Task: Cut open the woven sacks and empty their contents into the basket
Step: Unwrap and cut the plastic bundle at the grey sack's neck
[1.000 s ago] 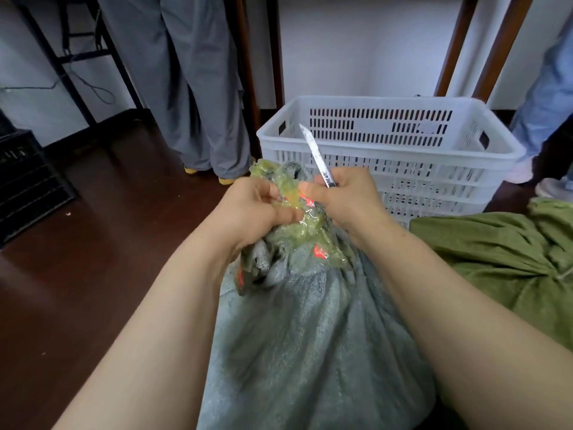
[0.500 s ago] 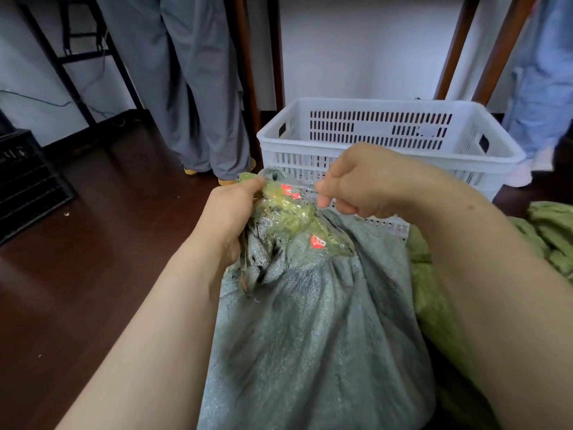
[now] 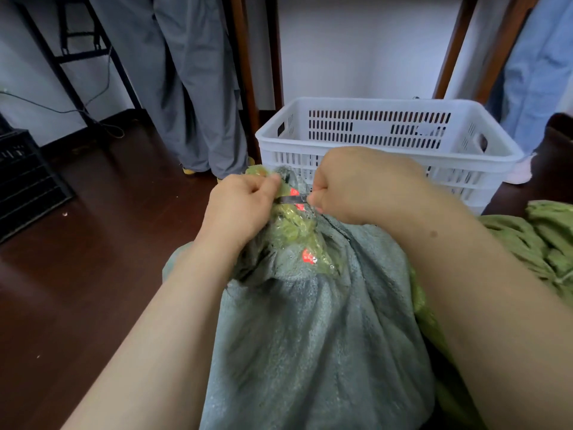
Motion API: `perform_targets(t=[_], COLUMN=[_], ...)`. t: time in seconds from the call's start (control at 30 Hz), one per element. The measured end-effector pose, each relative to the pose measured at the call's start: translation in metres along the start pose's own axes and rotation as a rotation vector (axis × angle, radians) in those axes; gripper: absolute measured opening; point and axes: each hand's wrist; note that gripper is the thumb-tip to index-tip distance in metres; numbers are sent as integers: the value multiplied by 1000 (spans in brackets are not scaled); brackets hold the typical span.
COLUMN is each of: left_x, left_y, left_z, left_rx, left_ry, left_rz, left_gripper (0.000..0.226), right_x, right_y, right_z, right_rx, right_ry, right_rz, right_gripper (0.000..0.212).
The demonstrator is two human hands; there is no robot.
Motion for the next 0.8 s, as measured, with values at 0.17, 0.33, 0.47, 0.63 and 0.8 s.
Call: perform_targets(t=[0.17, 0.33, 0.47, 0.63, 0.8], left_x=[-11, -10, 2, 3, -3], left_y=[9, 13, 6, 4, 6], left_z=[3, 5, 7, 8, 10], left_rx=[-74, -118, -163, -207, -170], left_ry=[-297, -403, -319, -345, -343], left_rz=[-220, -160, -165, -155, -205], left_gripper=[42, 41, 37, 46, 27], right_x=[23, 35, 35, 30, 36], right_y=[4, 1, 5, 9, 9], right_z=[-7, -20, -16, -7, -18], right_rx=[-58, -59, 29, 57, -29], right_ry=[137, 117, 103, 117, 128], right_rz=[110, 173, 167, 162, 163], right_gripper=[14, 13, 11, 34, 13])
Point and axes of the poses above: each hand's wrist, its own y-axis away from the middle knuckle, its own z-axis out of the back of the hand, x = y × z, and after that the axes turned 12 degrees about z, right-handed
